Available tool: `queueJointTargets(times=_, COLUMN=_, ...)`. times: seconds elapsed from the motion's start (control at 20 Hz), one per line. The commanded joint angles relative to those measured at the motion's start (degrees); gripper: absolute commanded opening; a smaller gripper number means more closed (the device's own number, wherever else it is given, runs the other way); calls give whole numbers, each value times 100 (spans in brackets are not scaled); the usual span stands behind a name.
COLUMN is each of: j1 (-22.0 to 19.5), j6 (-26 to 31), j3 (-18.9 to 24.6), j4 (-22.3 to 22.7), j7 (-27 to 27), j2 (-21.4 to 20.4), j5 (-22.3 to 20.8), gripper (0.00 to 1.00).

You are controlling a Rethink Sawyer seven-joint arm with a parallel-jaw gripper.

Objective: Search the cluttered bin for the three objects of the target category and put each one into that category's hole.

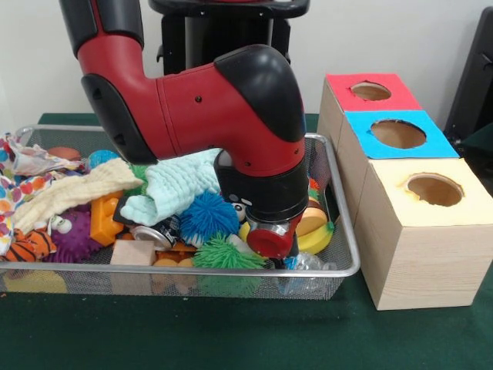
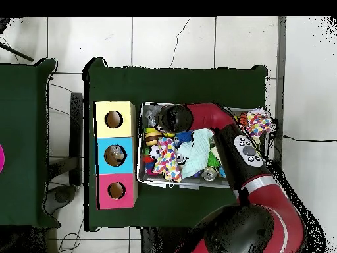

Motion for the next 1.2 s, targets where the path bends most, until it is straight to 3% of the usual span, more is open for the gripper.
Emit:
queueJointTargets(times=0.05, j1=112, j6=-597, j3=-397, j4=-414, j7=592, j2=493, j5=-268, gripper=100)
queueJointTargets(times=0.45, j1=95, j6=-680, j3=-399, j4=-365, j7=620, j2=503, j5=-285, gripper=100)
queueJointTargets(times=0.7, j1=190, j6=-460, j3=-461, j4=76, j7=972, j2=-62, j5=-122, gripper=100)
queueJointTargets(times=1.2, j1=665, j6=-444, j3=-655, j4=108, j7=1261, j2=-335, j5=-47, gripper=100)
